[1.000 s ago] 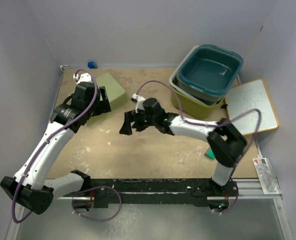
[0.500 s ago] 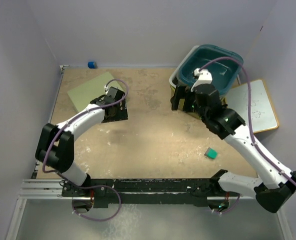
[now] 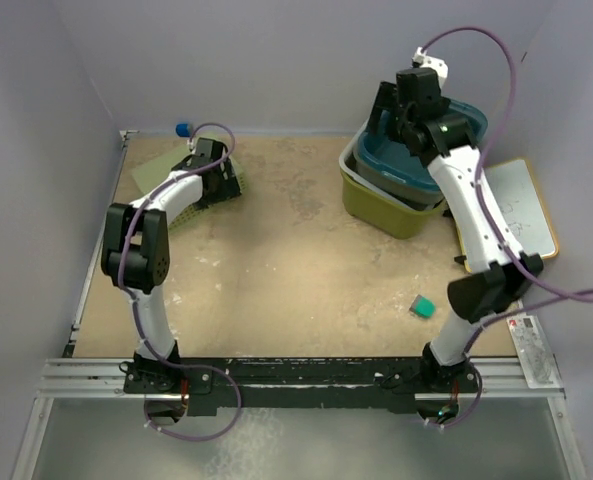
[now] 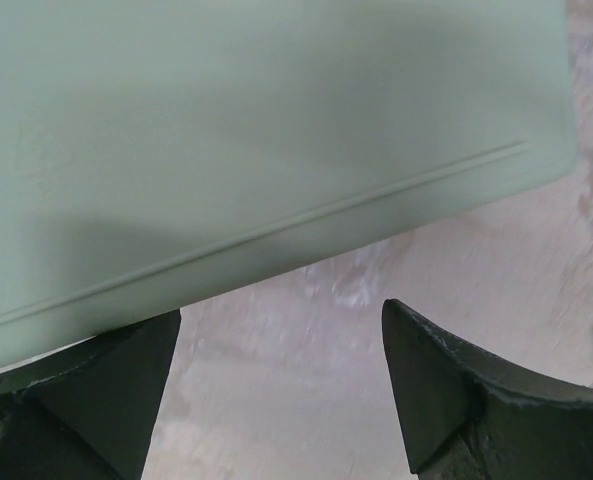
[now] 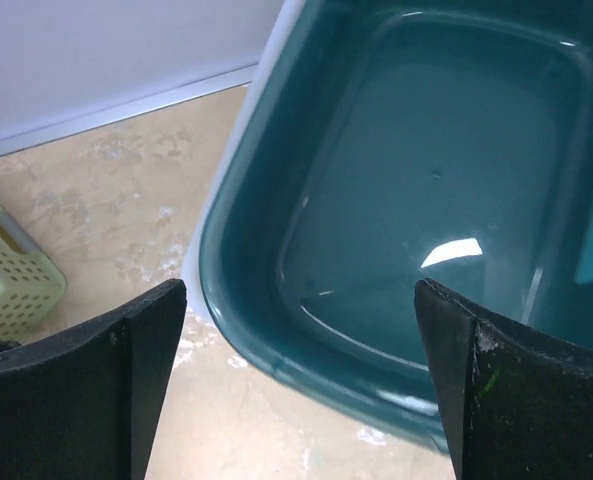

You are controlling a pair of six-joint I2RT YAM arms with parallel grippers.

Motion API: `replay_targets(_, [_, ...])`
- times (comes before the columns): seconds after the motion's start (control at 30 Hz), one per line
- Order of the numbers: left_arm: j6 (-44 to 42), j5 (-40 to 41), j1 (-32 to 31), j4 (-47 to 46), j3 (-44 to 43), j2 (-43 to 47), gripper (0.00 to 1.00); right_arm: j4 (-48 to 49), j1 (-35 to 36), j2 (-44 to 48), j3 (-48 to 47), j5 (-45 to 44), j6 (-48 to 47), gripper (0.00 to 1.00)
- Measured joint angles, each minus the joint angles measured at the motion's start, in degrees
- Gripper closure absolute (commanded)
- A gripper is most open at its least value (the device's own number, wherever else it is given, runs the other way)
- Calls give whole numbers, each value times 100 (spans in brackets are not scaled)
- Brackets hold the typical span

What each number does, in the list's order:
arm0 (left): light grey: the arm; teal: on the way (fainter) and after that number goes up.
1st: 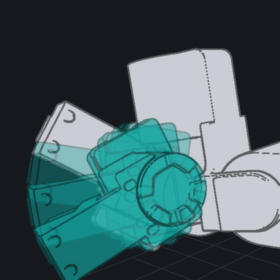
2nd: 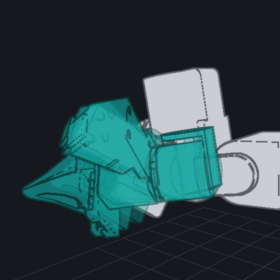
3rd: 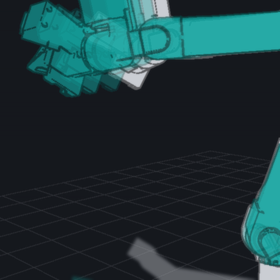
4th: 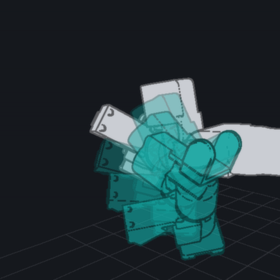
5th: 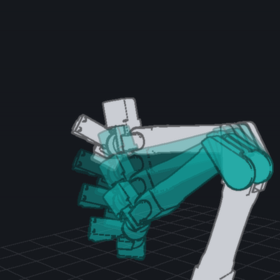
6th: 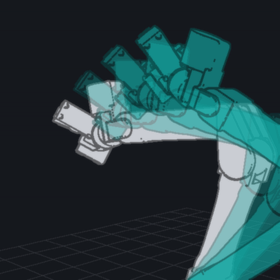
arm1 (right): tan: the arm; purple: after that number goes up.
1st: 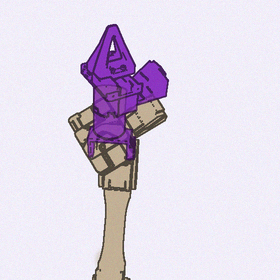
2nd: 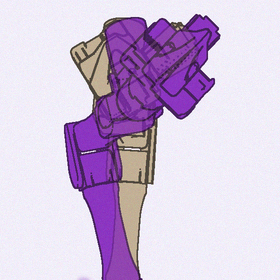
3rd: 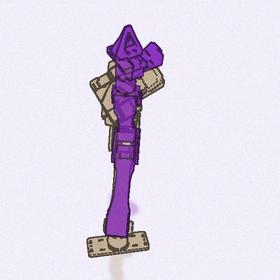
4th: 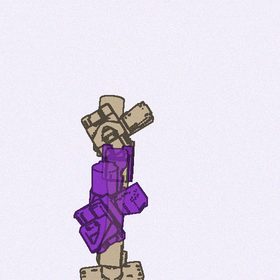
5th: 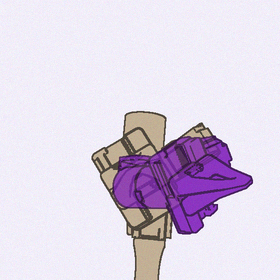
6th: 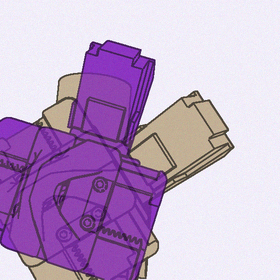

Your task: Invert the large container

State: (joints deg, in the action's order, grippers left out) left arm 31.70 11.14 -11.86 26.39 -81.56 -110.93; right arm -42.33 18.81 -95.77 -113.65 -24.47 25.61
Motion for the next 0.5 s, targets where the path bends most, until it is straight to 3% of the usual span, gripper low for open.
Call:
replay_targets(0.27, [17,-243,439,-59,-1355,-1108,21,-452,-11,-1812,-1576,181,166,9])
replay_targets(0.5, [-146,-201,570,177,-2273,-1591,21,-455,-11,-2671,-2129,310,254,28])
